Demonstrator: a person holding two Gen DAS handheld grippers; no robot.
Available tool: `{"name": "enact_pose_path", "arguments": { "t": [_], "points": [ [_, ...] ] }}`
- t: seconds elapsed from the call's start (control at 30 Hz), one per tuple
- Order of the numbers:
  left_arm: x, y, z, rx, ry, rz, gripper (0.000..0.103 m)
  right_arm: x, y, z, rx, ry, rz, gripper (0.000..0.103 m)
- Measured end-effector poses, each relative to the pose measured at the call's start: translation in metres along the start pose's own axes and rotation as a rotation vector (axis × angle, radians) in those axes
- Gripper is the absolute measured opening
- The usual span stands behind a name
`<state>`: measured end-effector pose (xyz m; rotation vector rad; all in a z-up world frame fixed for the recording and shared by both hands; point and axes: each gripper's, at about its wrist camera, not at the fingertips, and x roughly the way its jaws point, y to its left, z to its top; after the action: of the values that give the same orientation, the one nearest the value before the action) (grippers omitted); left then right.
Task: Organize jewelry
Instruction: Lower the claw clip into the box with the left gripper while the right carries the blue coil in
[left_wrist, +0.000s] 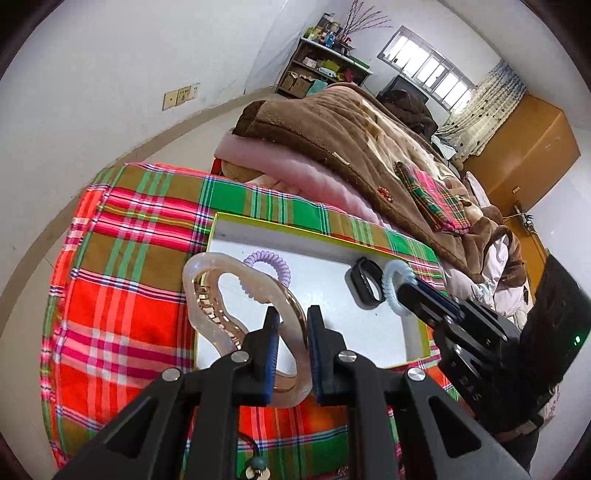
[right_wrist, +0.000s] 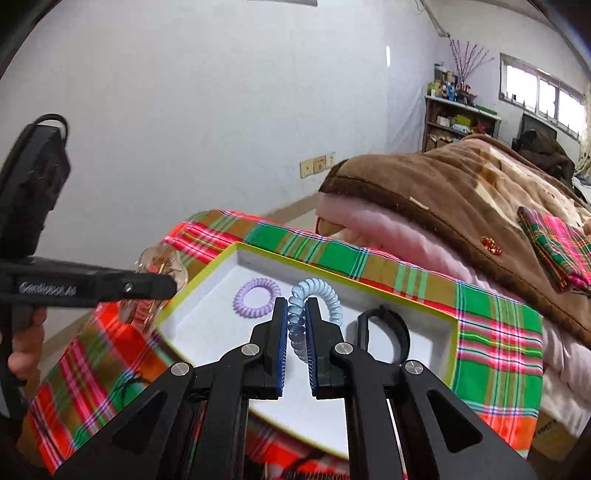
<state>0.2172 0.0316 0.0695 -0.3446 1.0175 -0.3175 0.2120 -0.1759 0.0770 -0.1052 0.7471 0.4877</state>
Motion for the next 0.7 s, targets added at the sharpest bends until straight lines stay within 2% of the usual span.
{"name": "enact_pose_path", "arguments": {
  "t": [0.33, 0.7],
  "points": [
    [0.039, 0.006, -0.003, -0.02, 0.062, -0.022, 0.016, 0.059, -0.004, 0.008, -0.006, 0.105, -0.023, 0.009],
    [0.062, 0.013, -0.007, -0.027, 0.098, 0.003, 0.016, 0.092, -0.007, 0.006, -0.032, 0.173, -0.054, 0.009]
  ]
}}
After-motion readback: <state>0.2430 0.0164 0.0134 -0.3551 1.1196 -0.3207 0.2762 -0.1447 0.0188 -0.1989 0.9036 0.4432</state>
